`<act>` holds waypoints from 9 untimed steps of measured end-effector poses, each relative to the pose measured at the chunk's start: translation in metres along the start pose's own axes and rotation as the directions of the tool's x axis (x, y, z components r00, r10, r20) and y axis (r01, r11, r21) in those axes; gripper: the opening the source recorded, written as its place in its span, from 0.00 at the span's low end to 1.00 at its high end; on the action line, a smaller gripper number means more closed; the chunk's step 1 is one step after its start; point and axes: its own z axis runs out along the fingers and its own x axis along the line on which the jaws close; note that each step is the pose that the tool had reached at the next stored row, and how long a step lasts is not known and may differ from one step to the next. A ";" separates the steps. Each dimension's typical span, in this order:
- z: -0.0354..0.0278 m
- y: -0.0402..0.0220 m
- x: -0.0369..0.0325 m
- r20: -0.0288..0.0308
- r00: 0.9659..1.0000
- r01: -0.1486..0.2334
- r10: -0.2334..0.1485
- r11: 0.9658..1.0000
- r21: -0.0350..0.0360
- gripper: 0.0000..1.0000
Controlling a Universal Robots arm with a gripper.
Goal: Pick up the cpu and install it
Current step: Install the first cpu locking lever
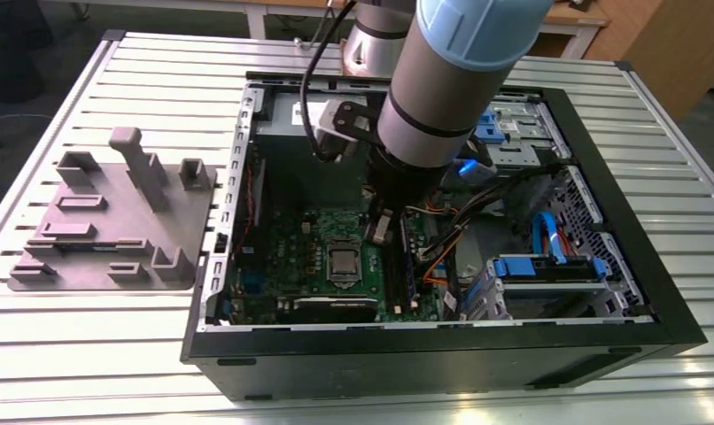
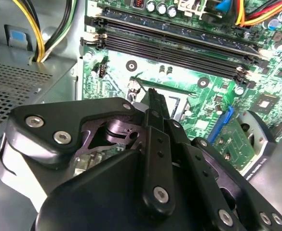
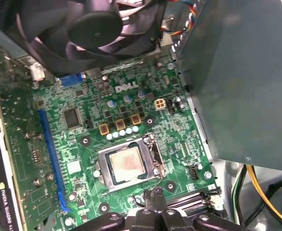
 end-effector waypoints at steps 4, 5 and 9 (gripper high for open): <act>0.0005 -0.0001 0.0006 -0.001 0.999 0.032 -0.032 0.999 0.004 0.11; 0.0007 -0.0002 0.0007 -0.002 0.999 0.043 -0.043 0.999 0.005 0.11; 0.0019 -0.0005 0.0013 -0.006 0.996 0.085 -0.085 0.996 0.009 0.11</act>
